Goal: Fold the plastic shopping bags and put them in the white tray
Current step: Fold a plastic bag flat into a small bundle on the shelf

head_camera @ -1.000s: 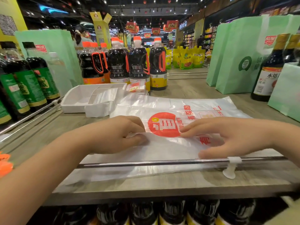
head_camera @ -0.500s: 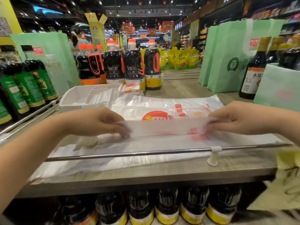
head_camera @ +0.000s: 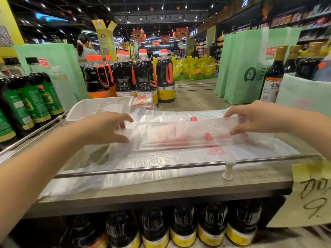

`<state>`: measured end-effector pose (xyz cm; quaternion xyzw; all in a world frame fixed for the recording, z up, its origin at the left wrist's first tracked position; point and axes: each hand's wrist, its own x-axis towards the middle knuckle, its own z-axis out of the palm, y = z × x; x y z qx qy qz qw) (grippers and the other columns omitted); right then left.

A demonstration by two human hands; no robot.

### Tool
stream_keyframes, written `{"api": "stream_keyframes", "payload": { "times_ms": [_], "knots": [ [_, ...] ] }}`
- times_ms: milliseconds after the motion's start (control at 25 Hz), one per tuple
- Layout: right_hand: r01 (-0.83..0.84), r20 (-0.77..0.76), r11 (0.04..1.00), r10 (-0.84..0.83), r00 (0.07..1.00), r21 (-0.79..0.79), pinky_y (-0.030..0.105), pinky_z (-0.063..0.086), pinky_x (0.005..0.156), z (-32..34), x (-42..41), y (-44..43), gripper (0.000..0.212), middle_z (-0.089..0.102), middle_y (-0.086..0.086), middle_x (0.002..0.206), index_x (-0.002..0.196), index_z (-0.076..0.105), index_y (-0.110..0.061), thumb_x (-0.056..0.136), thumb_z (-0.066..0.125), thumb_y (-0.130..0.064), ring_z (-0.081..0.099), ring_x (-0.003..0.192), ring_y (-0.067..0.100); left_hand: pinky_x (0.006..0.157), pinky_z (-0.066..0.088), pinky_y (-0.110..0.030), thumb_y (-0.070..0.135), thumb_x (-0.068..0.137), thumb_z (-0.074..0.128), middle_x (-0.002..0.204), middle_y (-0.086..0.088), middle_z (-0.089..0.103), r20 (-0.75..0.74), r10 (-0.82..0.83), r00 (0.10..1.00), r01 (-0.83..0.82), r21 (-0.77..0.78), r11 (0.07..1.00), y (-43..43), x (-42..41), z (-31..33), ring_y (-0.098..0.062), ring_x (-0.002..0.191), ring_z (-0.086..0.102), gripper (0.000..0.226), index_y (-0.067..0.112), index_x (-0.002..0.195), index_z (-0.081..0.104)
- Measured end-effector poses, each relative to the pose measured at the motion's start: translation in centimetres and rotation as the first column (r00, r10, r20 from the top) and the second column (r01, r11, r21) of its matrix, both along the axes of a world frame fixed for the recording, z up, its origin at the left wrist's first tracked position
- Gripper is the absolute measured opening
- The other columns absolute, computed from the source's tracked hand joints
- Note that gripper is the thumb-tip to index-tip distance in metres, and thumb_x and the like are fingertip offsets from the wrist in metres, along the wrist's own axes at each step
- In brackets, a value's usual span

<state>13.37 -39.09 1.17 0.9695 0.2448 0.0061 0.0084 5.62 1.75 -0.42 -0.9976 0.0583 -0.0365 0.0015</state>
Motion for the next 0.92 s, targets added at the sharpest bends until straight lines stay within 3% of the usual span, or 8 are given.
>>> {"api": "stream_keyframes", "payload": {
  "times_ms": [40, 120, 240, 360, 560, 720, 920],
  "knots": [
    [-0.007, 0.012, 0.998, 0.008, 1.0, -0.059, 0.03, 0.046, 0.08, -0.3, 0.1, 0.1, 0.072, 0.064, -0.025, 0.098, 0.137, 0.043, -0.047, 0.073, 0.048, -0.081, 0.056, 0.086, -0.004, 0.1, 0.046, -0.029, 0.05, 0.087, 0.068, 0.135, 0.013, 0.054, 0.047, -0.06, 0.997, 0.058, 0.046, 0.997, -0.6, -0.1, -0.5, -0.007, 0.112, 0.054, 0.064, 0.038, 0.144, 0.04],
    [-0.034, 0.026, 0.987, 0.039, 0.999, -0.156, 0.034, 0.044, 0.099, -1.2, 0.5, 0.4, 0.082, 0.054, -0.017, 0.135, 0.147, 0.032, -0.049, 0.074, 0.036, -0.087, 0.055, 0.115, 0.007, 0.113, 0.031, -0.029, 0.049, 0.096, 0.056, 0.153, 0.015, 0.035, 0.065, -0.238, 0.969, 0.235, 0.046, 0.971, -2.6, -0.4, -1.4, -0.007, 0.135, 0.039, 0.062, 0.045, 0.151, 0.029],
    [-0.039, -0.025, 0.975, 0.035, 0.999, -0.219, 0.039, 0.027, 0.119, -2.2, 0.3, 1.7, 0.084, 0.026, -0.011, 0.161, 0.156, 0.014, -0.045, 0.082, 0.024, -0.084, 0.032, 0.145, 0.019, 0.118, 0.017, -0.028, 0.055, 0.1, 0.04, 0.16, 0.023, 0.02, -0.089, -0.387, 0.918, 0.389, 0.002, 0.921, -5.8, -0.4, -2.5, -0.001, 0.145, 0.021, 0.052, 0.053, 0.15, 0.026],
    [-0.114, -0.098, 0.974, 0.096, 0.991, -0.196, 0.035, 0.018, 0.122, -3.0, -0.3, 3.1, 0.079, 0.016, -0.013, 0.164, 0.157, 0.011, -0.043, 0.088, 0.022, -0.079, 0.021, 0.15, 0.014, 0.122, 0.017, -0.031, 0.057, 0.101, 0.033, 0.16, 0.024, 0.023, -0.147, -0.417, 0.897, 0.42, -0.012, 0.907, -6.9, 0.2, -3.2, 0.0, 0.147, 0.02, 0.049, 0.054, 0.149, 0.028],
    [-0.274, -0.183, 0.959, 0.257, 0.949, -0.072, 0.033, 0.01, 0.124, -4.9, -0.9, 4.7, 0.069, 0.014, -0.026, 0.161, 0.153, 0.018, -0.051, 0.089, 0.024, -0.075, 0.013, 0.149, 0.002, 0.115, 0.026, -0.022, 0.046, 0.104, 0.039, 0.151, 0.023, 0.04, -0.049, -0.468, 0.882, 0.467, -0.032, 0.884, -6.8, -0.1, -3.7, 0.002, 0.138, 0.032, 0.043, 0.047, 0.146, 0.041],
    [-0.26, -0.208, 0.966, 0.253, 0.945, -0.003, 0.03, 0.009, 0.124, -5.3, -0.6, 3.6, 0.065, 0.017, -0.029, 0.159, 0.151, 0.024, -0.052, 0.09, 0.026, -0.072, 0.014, 0.147, -0.004, 0.114, 0.027, -0.027, 0.038, 0.105, 0.035, 0.157, 0.02, 0.032, -0.057, -0.39, 0.919, 0.394, 0.095, 0.914, -5.7, 0.3, -3.7, -0.005, 0.143, 0.031, 0.046, 0.049, 0.15, 0.032],
    [-0.198, -0.244, 0.979, 0.205, 0.948, 0.052, 0.028, 0.01, 0.124, -5.2, -0.3, 1.9, 0.064, 0.02, -0.031, 0.158, 0.151, 0.028, -0.051, 0.09, 0.03, -0.071, 0.017, 0.146, -0.005, 0.117, 0.03, -0.03, 0.037, 0.106, 0.032, 0.158, 0.022, 0.029, -0.103, -0.294, 0.95, 0.302, 0.065, 0.951, -4.9, 0.0, -3.8, -0.007, 0.143, 0.035, 0.046, 0.048, 0.151, 0.03]
  ]
}}
